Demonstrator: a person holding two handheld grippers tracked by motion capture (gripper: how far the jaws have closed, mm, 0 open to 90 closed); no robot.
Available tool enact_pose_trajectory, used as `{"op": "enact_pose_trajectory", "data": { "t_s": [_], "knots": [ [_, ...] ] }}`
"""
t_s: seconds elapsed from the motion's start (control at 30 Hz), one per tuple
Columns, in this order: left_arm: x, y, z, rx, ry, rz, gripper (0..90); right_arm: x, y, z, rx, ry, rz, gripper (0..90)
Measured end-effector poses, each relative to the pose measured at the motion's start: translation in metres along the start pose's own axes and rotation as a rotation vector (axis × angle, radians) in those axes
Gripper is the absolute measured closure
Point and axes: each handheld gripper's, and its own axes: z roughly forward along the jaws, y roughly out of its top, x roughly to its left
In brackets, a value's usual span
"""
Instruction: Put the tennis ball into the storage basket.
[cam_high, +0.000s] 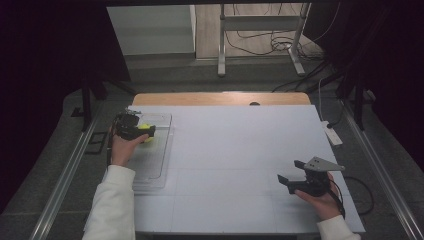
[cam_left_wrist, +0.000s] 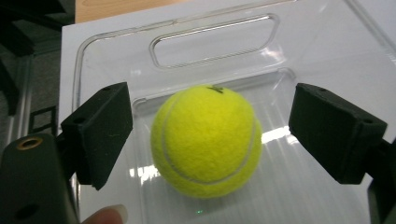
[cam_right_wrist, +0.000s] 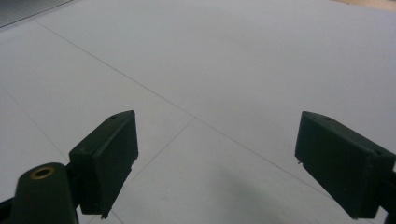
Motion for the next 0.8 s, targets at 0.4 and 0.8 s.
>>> {"op": "enact_pose_trajectory", "data": {
  "t_s": [0.4,0.8],
  "knots": [
    [-0.011,-0.001,-0.025,-0.086,-0.15,-0.022,16.5,-0.004,-0.002,-0.001,-0.011,0.009,0.02,13.9],
    [-0.026,-0.002,-0.045,-0.136,-0.22,0.025,16.0,-0.003,-0.001,-0.001,-0.014,0.013,0.015,13.9]
  ]
}}
